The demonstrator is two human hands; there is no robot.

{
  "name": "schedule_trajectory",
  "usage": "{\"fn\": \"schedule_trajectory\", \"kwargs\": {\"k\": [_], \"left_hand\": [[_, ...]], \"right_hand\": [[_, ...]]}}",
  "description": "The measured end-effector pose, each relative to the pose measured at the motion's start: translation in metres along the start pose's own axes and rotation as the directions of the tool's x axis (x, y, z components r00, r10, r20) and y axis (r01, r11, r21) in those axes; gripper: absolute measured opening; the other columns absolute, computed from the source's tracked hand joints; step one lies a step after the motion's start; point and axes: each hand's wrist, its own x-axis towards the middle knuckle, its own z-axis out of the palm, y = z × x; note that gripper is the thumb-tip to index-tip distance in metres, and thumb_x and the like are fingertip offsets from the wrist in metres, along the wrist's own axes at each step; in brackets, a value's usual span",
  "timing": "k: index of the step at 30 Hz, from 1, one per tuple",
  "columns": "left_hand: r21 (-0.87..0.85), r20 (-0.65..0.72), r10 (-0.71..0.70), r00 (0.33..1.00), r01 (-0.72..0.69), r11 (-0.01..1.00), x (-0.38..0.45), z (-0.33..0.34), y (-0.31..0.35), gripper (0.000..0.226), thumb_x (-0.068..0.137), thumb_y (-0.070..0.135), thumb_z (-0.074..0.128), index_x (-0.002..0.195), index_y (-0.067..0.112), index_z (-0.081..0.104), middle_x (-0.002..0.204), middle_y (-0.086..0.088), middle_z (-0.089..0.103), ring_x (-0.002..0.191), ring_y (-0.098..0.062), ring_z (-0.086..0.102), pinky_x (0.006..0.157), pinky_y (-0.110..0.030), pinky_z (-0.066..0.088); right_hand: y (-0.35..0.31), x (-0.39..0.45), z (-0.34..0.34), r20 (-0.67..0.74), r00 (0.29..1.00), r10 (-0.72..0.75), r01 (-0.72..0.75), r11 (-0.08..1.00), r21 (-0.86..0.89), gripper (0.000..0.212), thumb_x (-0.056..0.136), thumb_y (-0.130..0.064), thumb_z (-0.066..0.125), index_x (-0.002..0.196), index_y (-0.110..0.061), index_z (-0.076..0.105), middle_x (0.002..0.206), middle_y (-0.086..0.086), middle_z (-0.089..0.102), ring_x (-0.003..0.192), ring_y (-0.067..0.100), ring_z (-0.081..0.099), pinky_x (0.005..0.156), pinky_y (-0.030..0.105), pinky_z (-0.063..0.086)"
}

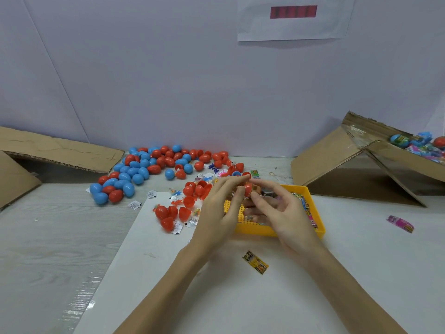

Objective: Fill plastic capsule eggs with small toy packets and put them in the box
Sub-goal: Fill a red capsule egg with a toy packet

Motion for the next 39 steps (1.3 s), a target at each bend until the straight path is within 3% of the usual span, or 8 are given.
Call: {"fn": "schedule_trajectory", "kwargs": {"k": [5, 9, 12, 14, 20, 26, 32, 39], "left_hand": [[-0.175, -0.007, -0.164, 0.986, 0.161, 0.971, 0.002, -0.002, -0.002, 0.018, 0.098, 0.024, 0.068, 0.116, 0.020, 0.071, 0.105, 0.001, 0.072, 0.094, -0.021, 0.071, 0.083, -0.046, 0.059], [-0.198, 0.000, -0.131, 0.991, 0.129, 0.972, 0.006, -0.007, -0.003, 0.027, 0.094, 0.017, 0.072, 0.122, 0.019, 0.073, 0.114, 0.001, 0.069, 0.102, -0.018, 0.070, 0.089, -0.036, 0.059], [-0.203, 0.022, -0.089, 0.996, 0.092, 0.975, 0.006, -0.007, -0.002, 0.031, 0.093, 0.012, 0.074, 0.123, 0.016, 0.073, 0.116, 0.000, 0.067, 0.106, -0.022, 0.068, 0.090, -0.033, 0.058], [-0.207, 0.039, -0.076, 0.996, 0.083, 0.975, 0.005, -0.008, -0.003, 0.032, 0.092, 0.010, 0.074, 0.124, 0.016, 0.073, 0.118, 0.000, 0.067, 0.107, -0.024, 0.068, 0.091, -0.033, 0.058], [-0.249, 0.057, -0.096, 0.994, 0.107, 0.962, 0.005, -0.009, 0.000, 0.032, 0.093, 0.010, 0.073, 0.125, 0.015, 0.072, 0.116, -0.001, 0.068, 0.105, -0.021, 0.069, 0.090, -0.030, 0.057], [-0.268, 0.091, -0.143, 0.986, 0.163, 0.950, 0.005, -0.009, 0.001, 0.027, 0.094, 0.017, 0.073, 0.121, 0.017, 0.072, 0.115, 0.001, 0.071, 0.103, -0.017, 0.071, 0.088, -0.030, 0.059], [-0.233, 0.112, -0.146, 0.983, 0.169, 0.958, 0.007, -0.013, -0.001, 0.025, 0.093, 0.017, 0.075, 0.118, 0.021, 0.073, 0.115, 0.005, 0.072, 0.107, -0.017, 0.069, 0.091, -0.031, 0.058], [-0.288, 0.136, -0.227, 0.964, 0.258, 0.922, 0.004, -0.007, 0.002, 0.023, 0.095, 0.021, 0.072, 0.117, 0.016, 0.072, 0.105, 0.001, 0.075, 0.089, -0.020, 0.074, 0.082, -0.036, 0.062]], "right_hand": [[0.003, -0.001, -0.004, 0.081, 0.993, -0.089, 0.098, 0.989, -0.107, 0.037, 0.102, -0.011, 0.063, 0.130, -0.035, 0.070, 0.115, -0.003, 0.078, 0.109, 0.017, 0.074, 0.087, 0.032, 0.063], [0.001, 0.001, 0.000, 0.013, 0.999, -0.047, 0.047, 0.999, 0.008, 0.038, 0.103, -0.027, 0.060, 0.141, -0.033, 0.063, 0.114, -0.003, 0.078, 0.106, 0.017, 0.075, 0.084, 0.030, 0.063], [0.003, 0.003, -0.001, -0.066, 0.998, -0.011, 0.007, 0.998, -0.064, 0.038, 0.093, -0.037, 0.067, 0.127, -0.021, 0.069, 0.107, 0.004, 0.080, 0.099, 0.019, 0.077, 0.082, 0.033, 0.064], [0.006, 0.004, -0.002, -0.060, 0.998, 0.011, -0.015, 0.997, -0.070, 0.036, 0.091, -0.036, 0.068, 0.119, -0.014, 0.071, 0.100, 0.006, 0.080, 0.094, 0.022, 0.078, 0.081, 0.036, 0.065], [0.008, 0.006, -0.006, -0.072, 0.996, -0.051, 0.041, 0.991, -0.124, 0.028, 0.091, -0.037, 0.067, 0.105, -0.012, 0.072, 0.086, 0.006, 0.079, 0.081, 0.022, 0.077, 0.068, 0.025, 0.061], [0.009, 0.006, -0.005, -0.063, 0.991, -0.116, 0.100, 0.971, -0.217, 0.030, 0.090, -0.043, 0.066, 0.101, -0.015, 0.071, 0.081, 0.003, 0.078, 0.072, 0.021, 0.075, 0.062, 0.025, 0.059], [0.008, 0.007, -0.006, -0.101, 0.993, -0.069, 0.049, 0.981, -0.187, 0.031, 0.095, -0.044, 0.061, 0.096, -0.016, 0.075, 0.078, 0.003, 0.077, 0.072, 0.020, 0.075, 0.063, 0.023, 0.059], [0.012, 0.004, -0.005, -0.140, 0.971, -0.192, 0.128, 0.919, -0.373, 0.032, 0.096, -0.043, 0.057, 0.088, -0.017, 0.074, 0.068, 0.000, 0.072, 0.059, 0.012, 0.066, 0.058, 0.023, 0.054]]}}
